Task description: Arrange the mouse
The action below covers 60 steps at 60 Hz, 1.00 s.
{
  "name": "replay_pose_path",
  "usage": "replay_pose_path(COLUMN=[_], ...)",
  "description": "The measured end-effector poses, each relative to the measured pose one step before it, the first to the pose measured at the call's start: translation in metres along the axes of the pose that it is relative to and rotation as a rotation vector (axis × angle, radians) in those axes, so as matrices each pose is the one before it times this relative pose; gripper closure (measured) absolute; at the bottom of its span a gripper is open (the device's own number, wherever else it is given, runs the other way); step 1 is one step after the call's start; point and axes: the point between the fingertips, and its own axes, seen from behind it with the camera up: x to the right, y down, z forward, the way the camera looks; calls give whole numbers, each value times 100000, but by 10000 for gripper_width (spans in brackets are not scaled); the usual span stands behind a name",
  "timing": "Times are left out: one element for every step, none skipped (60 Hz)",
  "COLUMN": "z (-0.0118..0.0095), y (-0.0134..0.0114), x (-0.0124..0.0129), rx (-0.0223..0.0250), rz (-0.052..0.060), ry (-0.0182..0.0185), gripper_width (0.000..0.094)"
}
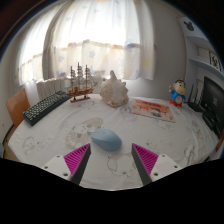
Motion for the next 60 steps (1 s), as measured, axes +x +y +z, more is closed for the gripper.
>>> replay_pose_path(z=[530, 477, 474, 500, 476, 487, 478, 474, 429, 419, 446, 420, 421, 402, 372, 247, 305, 306, 319, 298, 316, 373, 330, 308, 350, 325, 329, 327, 301, 277, 329, 278, 204, 246, 127, 59, 65, 68, 28, 12, 22, 5, 15, -44, -25, -19, 3, 13, -3, -9, -18, -36, -74, -117, -159, -194, -209, -213, -224, -240], y=[79, 55, 51, 40, 22, 78, 68, 40, -13, -44, -27, -11, 25, -79, -46, -181, -200, -220, -206, -194, -206, -219, -211, -202, -164, -134, -86, -39, -37, -22, -3, 24, 43, 41, 68, -65, -137, 3, 18, -63, -48, -9, 64, -91, -87, -60, -72, -40, -19, -14, -5, 5, -13, -94, -253, -376, -446, -522, -577, -661], x=[-27, 1, 10, 56, 67, 109, 103, 101, 109, 121, 99, 84, -70, -148, -6, 54, 47, 66, 103, 143, 145, 76, 118, 127, 126, 137, 125, 111, 103, 85, 93, 21, 91, -19, 55, -108, -90, -94, -84, -58, -196, -258, -216, 60, 50, 21, 4, -24, -17, -80, -90, -22, 34, -1, -9, 11, 123, 199, 234, 265], rx=[-252, -169, -139, -95, -111, -231, -285, -290, -185, -145, -197, -512, -576, -215, -438, -95, 90, 46, -47, -66, -85, -185, -28, 8, -73, -219, -356, -484, -493, -535, -600, -700, -596, -596, -452, -182, 346, -65, -245, 138, 160, 63, -148, 320, 350, 224, 133, 18, -162, -269, -459, -656, -933, -790, -359, 7, 143, 192, 373, 586], rz=[47, -45, -139, -204, -93, -179, -165, -129, 5, 110, 186, 190, 209, 565, 451, 448, 382, 213, 23, -124, -181, -76, -119, 86, 97, 182, 335, 456, 555, 520, 465, 520, 327, 403, -49, 252, 471, 75, -220, -466, -618, -684, -456, -1017, -1426, -1403, -1231, -995, -624, -100, 303, 276, -32, -77, 342, 743, 668, 525, 432, 465], ry=[-353, -335, -192, -55, 218, 152, 98, 88, 103, 84, -29, -201, -624, -1153, -696, -385, -443, -195, -55, 119, 167, 64, 201, 210, 194, 215, 196, 191, 195, 139, -64, 38, 140, 9, 115, -298, -262, -123, -164, 122, -309, -566, -660, 901, 708, 506, 463, 295, 84, -245, -498, -387, -231, -379, -700, -772, -577, -310, -143, -170], gripper_width=[88, 89, 88, 86, 87, 88, 88, 87, 89, 87, 89, 88, 82, 81, 82, 82, 86, 88, 87, 87, 87, 87, 86, 88, 88, 89, 89, 90, 90, 90, 91, 92, 94, 99, 106, 117, 137, 168, 199, 239, 291, 364, 444, 447, 453, 458, 461, 465, 471, 476, 482, 487, 489, 491, 492, 495, 495, 496, 495, 496])
